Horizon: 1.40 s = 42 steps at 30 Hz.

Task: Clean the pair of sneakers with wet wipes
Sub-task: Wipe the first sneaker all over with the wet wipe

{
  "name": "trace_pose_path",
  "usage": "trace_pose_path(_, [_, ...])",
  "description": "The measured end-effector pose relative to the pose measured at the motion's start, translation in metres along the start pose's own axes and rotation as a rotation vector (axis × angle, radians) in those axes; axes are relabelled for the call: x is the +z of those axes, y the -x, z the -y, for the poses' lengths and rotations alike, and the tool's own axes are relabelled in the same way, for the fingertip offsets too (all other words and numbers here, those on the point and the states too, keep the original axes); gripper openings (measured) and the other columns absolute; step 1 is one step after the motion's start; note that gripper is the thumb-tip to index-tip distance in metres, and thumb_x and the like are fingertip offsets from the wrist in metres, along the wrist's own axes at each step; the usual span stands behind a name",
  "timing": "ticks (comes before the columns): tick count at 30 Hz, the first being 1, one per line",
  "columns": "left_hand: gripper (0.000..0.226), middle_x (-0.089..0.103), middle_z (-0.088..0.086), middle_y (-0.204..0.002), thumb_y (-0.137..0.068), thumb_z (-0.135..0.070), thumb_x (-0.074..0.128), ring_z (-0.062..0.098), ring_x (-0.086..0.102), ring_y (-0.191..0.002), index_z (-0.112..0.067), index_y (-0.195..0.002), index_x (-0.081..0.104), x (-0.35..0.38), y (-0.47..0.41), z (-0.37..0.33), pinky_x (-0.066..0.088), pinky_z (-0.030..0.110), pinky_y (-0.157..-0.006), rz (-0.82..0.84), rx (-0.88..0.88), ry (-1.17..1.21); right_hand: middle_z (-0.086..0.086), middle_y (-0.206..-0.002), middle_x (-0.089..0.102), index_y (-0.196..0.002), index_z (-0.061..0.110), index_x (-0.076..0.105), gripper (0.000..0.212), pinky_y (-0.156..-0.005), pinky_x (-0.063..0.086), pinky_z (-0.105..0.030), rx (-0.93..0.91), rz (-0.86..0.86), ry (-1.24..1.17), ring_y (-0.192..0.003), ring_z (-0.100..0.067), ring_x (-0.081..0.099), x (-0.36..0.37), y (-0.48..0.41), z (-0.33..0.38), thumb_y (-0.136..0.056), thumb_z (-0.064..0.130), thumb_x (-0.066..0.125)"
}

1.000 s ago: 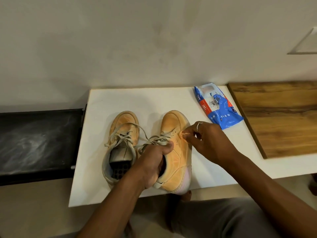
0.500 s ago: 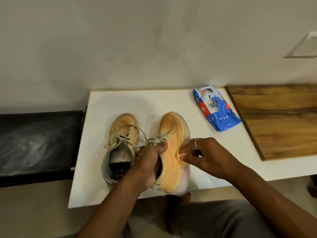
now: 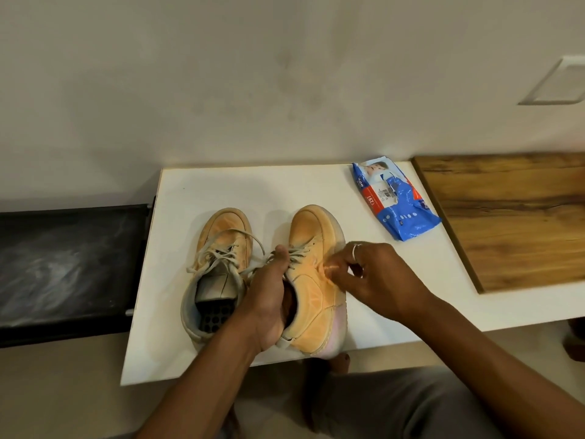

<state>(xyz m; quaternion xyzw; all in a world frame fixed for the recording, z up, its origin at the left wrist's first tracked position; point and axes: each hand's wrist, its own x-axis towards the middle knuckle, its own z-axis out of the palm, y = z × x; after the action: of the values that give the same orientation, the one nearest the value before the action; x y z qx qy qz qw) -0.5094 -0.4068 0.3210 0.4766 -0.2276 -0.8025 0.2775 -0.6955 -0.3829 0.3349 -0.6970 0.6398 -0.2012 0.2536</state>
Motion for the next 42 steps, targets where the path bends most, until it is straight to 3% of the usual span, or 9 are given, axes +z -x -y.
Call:
trace_pose_path(2, [0.052,0.071,0.011,-0.111,-0.098,-0.054,0.033,0.029,0.065,-0.108,-0.016,-0.121,0.063,0.0,-0.001,0.001,0.046,0.049,-0.1,-0.008,-0.01,-0.024,0.016,-0.083,0.061,-0.095,0.028,0.069,0.016,-0.064,0.051,-0.018,0.031,-0.074,0.056,-0.074,-0.006,0.058,-0.002,-0.012,0.005,-0.09,0.041,0.062])
trace_pose_path(5, [0.054,0.072,0.01,-0.108,-0.099,-0.054,0.03,0.028,0.066,-0.107,-0.018,-0.117,0.065,0.0,-0.001,0.002,0.046,0.049,-0.1,-0.005,-0.015,-0.029,0.006,-0.086,0.066,-0.097,0.021,0.072,0.017,-0.069,0.056,-0.033,-0.009,-0.025,-0.027,-0.076,-0.012,0.061,0.004,-0.017,0.01,-0.091,0.036,0.064])
trace_pose_path(8, [0.055,0.073,0.011,-0.107,-0.101,-0.052,0.025,0.027,0.067,-0.105,-0.016,-0.116,0.065,-0.001,-0.001,0.001,0.048,0.046,-0.098,0.01,-0.011,-0.022,0.006,-0.085,0.068,-0.1,0.026,0.073,0.012,-0.067,0.054,-0.028,-0.12,0.041,-0.134,-0.077,-0.014,0.062,0.007,-0.01,0.018,-0.091,0.031,0.067])
trace_pose_path(12, [0.053,0.072,0.01,-0.109,-0.1,-0.053,0.029,0.026,0.066,-0.106,-0.017,-0.12,0.063,0.002,-0.002,0.002,0.048,0.046,-0.098,0.004,0.006,-0.03,0.009,-0.088,0.065,-0.104,0.023,0.073,0.019,-0.072,0.055,-0.038,-0.036,-0.017,0.011,-0.079,-0.011,0.059,0.001,-0.021,0.009,-0.092,0.035,0.063])
trace_pose_path(19, [0.05,0.073,0.01,-0.106,-0.101,-0.051,0.03,0.026,0.068,-0.102,-0.018,-0.116,0.064,0.002,-0.003,0.001,0.053,0.041,-0.087,0.005,0.008,-0.015,0.007,-0.129,0.058,-0.113,0.019,0.072,0.039,-0.092,0.05,-0.026,-0.072,0.094,0.242,-0.112,-0.01,0.053,-0.01,-0.011,0.011,-0.09,0.048,0.058])
trace_pose_path(24, [0.049,0.073,0.01,-0.106,-0.1,-0.051,0.031,0.026,0.067,-0.103,-0.018,-0.117,0.063,0.002,-0.004,0.003,0.052,0.043,-0.092,-0.006,0.01,-0.03,-0.001,-0.122,0.062,-0.116,0.014,0.07,0.032,-0.085,0.051,-0.023,-0.083,0.078,0.259,-0.1,-0.011,0.055,-0.009,-0.018,0.018,-0.094,0.035,0.059])
trace_pose_path(30, [0.052,0.072,0.012,-0.108,-0.101,-0.049,0.029,0.028,0.067,-0.104,-0.015,-0.12,0.062,-0.001,-0.005,0.003,0.05,0.047,-0.096,-0.004,0.004,-0.008,0.005,-0.104,0.063,-0.107,0.017,0.07,0.036,-0.073,0.056,-0.022,0.01,0.154,0.118,-0.087,-0.011,0.06,-0.005,-0.005,0.009,-0.088,0.046,0.062])
trace_pose_path(37, [0.052,0.07,0.01,-0.114,-0.099,-0.051,0.034,0.026,0.065,-0.108,-0.015,-0.126,0.06,-0.001,-0.009,0.006,0.047,0.048,-0.1,-0.013,0.008,-0.037,0.0,-0.096,0.062,-0.098,0.01,0.07,0.026,-0.069,0.051,-0.023,-0.062,-0.007,0.182,-0.083,-0.01,0.054,0.0,-0.022,0.012,-0.091,0.035,0.063])
trace_pose_path(42, [0.053,0.072,0.011,-0.11,-0.101,-0.052,0.03,0.028,0.067,-0.106,-0.016,-0.121,0.063,-0.005,-0.01,0.007,0.047,0.05,-0.099,0.003,0.007,-0.041,0.012,-0.087,0.062,-0.094,0.02,0.072,0.018,-0.067,0.052,-0.019,-0.038,0.082,-0.064,-0.086,-0.007,0.059,-0.001,-0.009,0.009,-0.088,0.036,0.068])
